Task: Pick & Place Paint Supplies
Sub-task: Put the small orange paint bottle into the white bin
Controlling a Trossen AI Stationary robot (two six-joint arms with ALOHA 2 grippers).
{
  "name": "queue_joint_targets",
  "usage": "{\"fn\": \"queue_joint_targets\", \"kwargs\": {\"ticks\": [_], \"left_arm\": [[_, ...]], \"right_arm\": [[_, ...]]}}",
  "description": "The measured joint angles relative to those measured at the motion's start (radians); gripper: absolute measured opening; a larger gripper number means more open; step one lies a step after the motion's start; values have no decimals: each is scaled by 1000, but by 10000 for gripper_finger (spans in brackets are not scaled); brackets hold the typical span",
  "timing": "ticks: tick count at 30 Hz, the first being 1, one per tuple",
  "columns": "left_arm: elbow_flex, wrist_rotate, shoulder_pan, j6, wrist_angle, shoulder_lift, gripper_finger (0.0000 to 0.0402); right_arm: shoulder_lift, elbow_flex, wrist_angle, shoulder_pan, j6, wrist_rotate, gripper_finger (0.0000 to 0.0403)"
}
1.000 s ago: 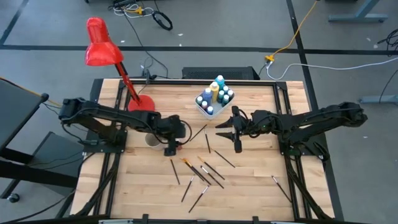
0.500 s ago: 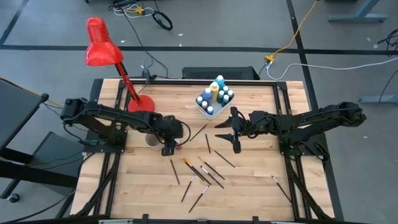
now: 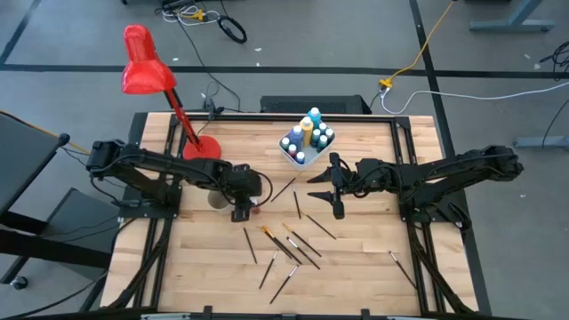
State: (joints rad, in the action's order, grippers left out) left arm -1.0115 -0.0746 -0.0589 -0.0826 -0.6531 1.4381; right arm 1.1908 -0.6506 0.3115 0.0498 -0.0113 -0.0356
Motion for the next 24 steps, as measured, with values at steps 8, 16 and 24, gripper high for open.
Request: {"fn": "queue_joint_targets", "kwargs": {"ticks": [8,16,24], "left_arm": [[0,25,0,-19,-3,2,179],[15,41,-1,-52,18,3,179],[57,8,-6,-46,53,4,179]], "right_arm": [[0,0,-7,0,0,2,181],[0,0,-15,0,1,2,181],[0,0,-14,0,2,2,181]]}}
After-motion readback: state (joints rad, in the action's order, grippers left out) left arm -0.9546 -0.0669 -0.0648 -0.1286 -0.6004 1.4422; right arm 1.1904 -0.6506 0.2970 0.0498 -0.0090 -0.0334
